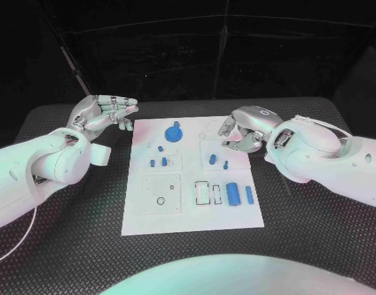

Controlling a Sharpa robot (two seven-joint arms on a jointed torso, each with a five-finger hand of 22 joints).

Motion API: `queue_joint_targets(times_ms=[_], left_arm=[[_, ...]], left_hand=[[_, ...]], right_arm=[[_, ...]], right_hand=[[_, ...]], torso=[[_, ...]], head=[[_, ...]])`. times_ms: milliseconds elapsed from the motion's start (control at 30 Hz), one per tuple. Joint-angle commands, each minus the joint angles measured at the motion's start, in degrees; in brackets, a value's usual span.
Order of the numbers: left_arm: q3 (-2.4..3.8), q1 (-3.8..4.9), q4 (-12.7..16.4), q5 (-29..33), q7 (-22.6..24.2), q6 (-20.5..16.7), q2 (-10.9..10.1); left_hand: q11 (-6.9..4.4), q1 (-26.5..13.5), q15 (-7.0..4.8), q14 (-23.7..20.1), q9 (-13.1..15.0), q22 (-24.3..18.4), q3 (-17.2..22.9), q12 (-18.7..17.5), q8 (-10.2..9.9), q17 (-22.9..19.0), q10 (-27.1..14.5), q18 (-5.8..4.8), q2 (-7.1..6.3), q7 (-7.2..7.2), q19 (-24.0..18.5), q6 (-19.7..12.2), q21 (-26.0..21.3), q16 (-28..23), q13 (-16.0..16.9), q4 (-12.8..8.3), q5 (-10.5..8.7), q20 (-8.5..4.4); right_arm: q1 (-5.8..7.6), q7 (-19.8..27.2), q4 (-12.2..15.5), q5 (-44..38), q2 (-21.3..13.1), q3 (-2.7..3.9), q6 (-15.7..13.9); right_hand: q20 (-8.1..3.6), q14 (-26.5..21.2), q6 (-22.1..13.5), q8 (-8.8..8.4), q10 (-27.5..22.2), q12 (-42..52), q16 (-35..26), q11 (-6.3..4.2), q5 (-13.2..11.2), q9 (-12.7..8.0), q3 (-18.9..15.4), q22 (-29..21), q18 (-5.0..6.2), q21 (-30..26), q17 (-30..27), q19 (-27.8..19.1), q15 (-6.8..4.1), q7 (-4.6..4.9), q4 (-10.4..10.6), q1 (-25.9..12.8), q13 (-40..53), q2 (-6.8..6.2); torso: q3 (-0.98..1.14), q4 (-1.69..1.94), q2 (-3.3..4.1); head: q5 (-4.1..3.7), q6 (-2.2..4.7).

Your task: Assemble the parts on the task board

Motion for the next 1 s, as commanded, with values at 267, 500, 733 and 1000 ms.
queue_joint_targets(times_ms=[267,500,733,1000], left_arm=[[0.07,0.07,-0.1,0.2,0.2,0.6,0.1],[0.07,0.07,-0.2,0.2,0.2,0.6,0.2],[0.06,0.05,-0.2,0.2,0.2,0.6,0.1],[0.06,0.02,-0.1,0.2,0.2,0.6,0.0]], left_hand=[[0.02,0.2,0.11,-0.4,-0.1,-0.1,-0.3,0.4,0.0,-0.1,-0.3,1.16,0.16,0.19,-0.2,-0.4,-0.3,-0.3,0.1,-0.2,0.0,0.22],[0.02,0.2,0.11,-0.4,-0.1,-0.1,-0.3,0.4,0.0,-0.1,-0.3,1.16,0.16,0.19,-0.2,-0.4,-0.3,-0.3,0.1,-0.2,0.0,0.22],[0.05,0.2,0.13,-0.5,-0.1,-0.1,-0.3,0.4,0.0,-0.1,-0.4,1.15,0.16,0.19,-0.2,-0.4,-0.4,-0.3,0.1,-0.3,0.0,0.24],[0.05,0.2,0.13,-0.5,-0.1,-0.1,-0.3,0.4,0.0,-0.1,-0.4,1.15,0.16,0.19,-0.2,-0.4,-0.4,-0.3,0.1,-0.3,0.0,0.24]], right_arm=[[-0.28,1.7,1.5,2.0,-1.5,-0.05,-2.7],[-2.85,-0.9,3.7,-0.4,-2.7,-0.07,-0.2],[-4.76,-4.2,5.6,-2.7,-3.2,-0.07,2.4],[-5.82,-8.4,7.2,-6.3,-3.7,-0.08,4.3]], right_hand=[[0.13,1.8,0.0,-0.03,0.3,0.5,0.3,-0.17,-0.3,0.1,-0.6,-0.1,-0.91,-0.4,0.0,-0.2,0.33,-0.3,0.1,0.2,0.2,0.01],[-0.03,1.8,0.4,0.16,1.0,1.1,0.5,-0.46,-0.2,0.2,-1.7,-0.1,-0.92,-0.4,0.2,0.0,0.11,-0.62,0.7,-0.1,0.3,-0.33],[-0.3,1.8,0.8,0.3,1.5,2.1,0.8,-0.8,1.4,0.2,-5.7,-0.1,-0.98,-0.5,0.4,0.3,-0.16,-0.92,2.2,-0.8,0.4,-1.19],[-0.47,1.8,0.8,0.52,1.4,3.7,1.1,-0.92,2.7,0.2,-13.1,-0.3,-1.03,-0.8,0.6,0.7,-0.34,-1.1,4.0,-0.6,0.7,-1.01]], torso=[[0.07,0.02,0.01],[0.03,0.05,0.02],[0.03,0.06,0.04],[0.01,0.01,0.04]], head=[[-0.31,0.04],[-0.45,-0.03],[-0.4,-0.19],[-0.58,-0.31]])
